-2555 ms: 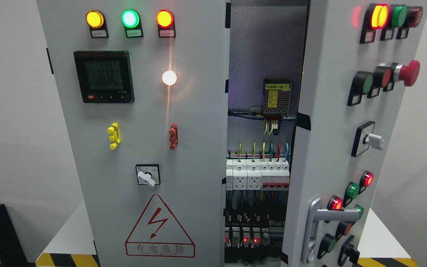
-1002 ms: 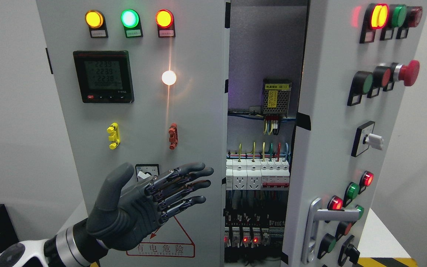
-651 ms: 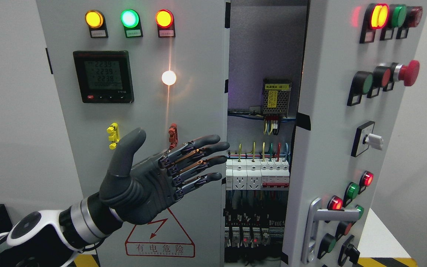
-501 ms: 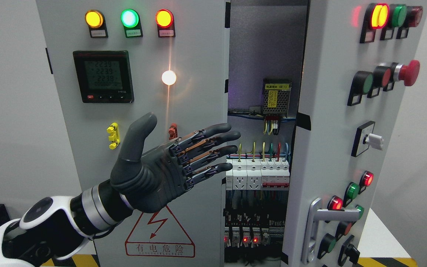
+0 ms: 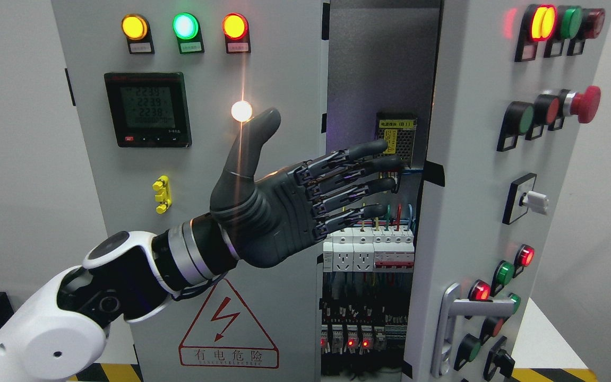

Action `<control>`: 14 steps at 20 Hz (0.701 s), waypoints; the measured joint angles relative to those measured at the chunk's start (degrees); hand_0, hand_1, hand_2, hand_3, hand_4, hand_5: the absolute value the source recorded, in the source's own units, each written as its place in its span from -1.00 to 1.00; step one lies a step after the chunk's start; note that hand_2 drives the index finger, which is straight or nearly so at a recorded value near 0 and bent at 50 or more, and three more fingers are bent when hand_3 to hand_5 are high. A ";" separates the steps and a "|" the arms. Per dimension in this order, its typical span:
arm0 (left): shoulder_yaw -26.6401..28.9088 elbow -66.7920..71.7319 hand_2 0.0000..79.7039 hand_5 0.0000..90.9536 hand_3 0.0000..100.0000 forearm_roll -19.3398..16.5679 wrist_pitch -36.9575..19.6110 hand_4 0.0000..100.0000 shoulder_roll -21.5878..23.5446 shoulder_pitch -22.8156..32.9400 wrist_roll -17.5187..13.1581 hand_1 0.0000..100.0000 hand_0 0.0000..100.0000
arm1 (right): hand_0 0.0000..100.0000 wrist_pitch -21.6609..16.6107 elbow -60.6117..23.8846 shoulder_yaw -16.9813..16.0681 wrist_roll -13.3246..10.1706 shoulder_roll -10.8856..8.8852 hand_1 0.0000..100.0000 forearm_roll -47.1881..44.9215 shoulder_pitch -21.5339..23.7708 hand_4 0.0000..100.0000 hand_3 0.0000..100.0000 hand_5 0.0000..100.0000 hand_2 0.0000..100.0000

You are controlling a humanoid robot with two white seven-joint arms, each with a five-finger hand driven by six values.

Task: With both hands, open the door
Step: 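Insert the left hand fingers behind the edge of the button door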

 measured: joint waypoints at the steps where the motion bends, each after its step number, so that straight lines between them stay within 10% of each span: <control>1: -0.18 0.51 -1.00 -1.00 -1.00 0.16 0.30 -1.00 -0.90 -0.43 0.00 -1.00 -1.00 | -1.00 0.00 -0.01 0.00 0.00 0.00 -1.00 0.00 0.00 -1.00 -1.00 -1.00 -1.00; 14: -2.08 4.46 -1.00 -1.00 -1.00 0.71 0.99 -1.00 -8.21 -3.54 -0.22 -1.00 -1.00 | -1.00 0.01 0.00 0.00 0.00 0.00 -1.00 -0.01 0.00 -1.00 -1.00 -1.00 -1.00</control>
